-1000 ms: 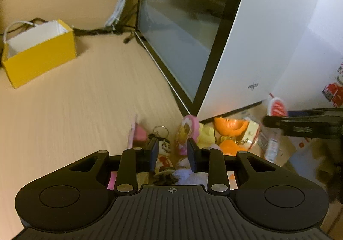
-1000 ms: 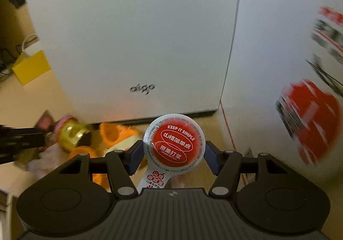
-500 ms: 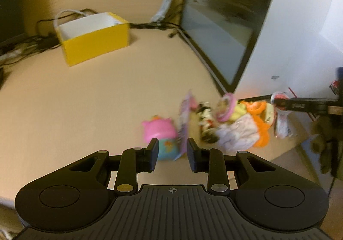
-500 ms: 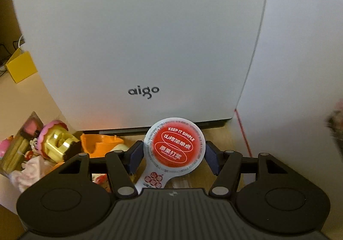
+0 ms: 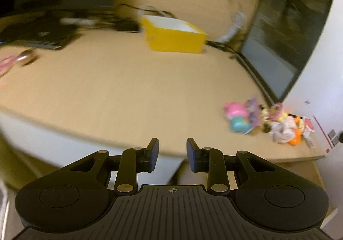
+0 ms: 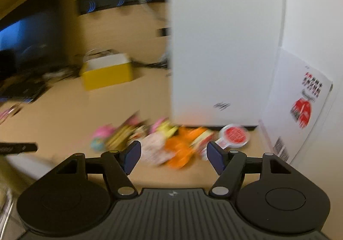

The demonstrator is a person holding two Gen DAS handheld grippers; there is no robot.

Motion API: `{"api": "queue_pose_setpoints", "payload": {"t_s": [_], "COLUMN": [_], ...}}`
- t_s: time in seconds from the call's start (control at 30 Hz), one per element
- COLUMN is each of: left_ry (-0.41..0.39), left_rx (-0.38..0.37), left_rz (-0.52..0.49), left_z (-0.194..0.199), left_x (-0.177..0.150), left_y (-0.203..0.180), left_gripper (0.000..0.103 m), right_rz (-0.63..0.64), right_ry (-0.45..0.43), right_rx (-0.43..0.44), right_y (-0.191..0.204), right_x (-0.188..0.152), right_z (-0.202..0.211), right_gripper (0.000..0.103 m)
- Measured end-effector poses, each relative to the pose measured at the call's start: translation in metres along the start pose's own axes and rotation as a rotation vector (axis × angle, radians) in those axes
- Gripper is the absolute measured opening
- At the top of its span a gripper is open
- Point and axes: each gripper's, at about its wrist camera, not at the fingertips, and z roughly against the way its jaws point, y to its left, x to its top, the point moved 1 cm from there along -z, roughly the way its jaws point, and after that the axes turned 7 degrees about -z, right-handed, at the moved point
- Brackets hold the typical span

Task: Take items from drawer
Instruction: 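Withdraw both grippers from the desk and the emptied drawer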

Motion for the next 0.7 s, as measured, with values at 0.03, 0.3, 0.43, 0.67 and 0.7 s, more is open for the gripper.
{"api": "queue_pose_setpoints", "payload": {"t_s": [0.03,0.3,0.43,0.67,0.7], "left_ry": [-0.009,-0.1,-0.072,-0.032,-0.048], "left_rx": [0.02,0.107,0.066,-0.034,-0.034], "left_rz": [0.01,0.024,-0.01,-0.191,-0.215], "left_z": [0.011,0.094,0.104,0.075,0.068], "left_x": [-0.008,-0.086,-0.138,-0.186,-0.191], "left_y": [0.005,-0.042,-0.1,-0.181,-0.187], "left_gripper": [0.031,0.031,0.031,0.032,0.032], "right_rz": [0.008,0.03,-0.016,-0.052,-0.036], "right_ry": [-0.012,-0.031,-0.014,0.027,0.013], "right_rx": [0.035,0.168,0.13,-0.058,-0.084], "right_y": [0.006,-0.007,-0.031,-0.056,-0.059], "right_x": [-0.007,-0.078,-0.149,-0.213,-0.216], "right_z": [0.013,0.075,0.102,0.071,0.068], "right_gripper": [0.068,0.07,0.071,0.071,0.071]}}
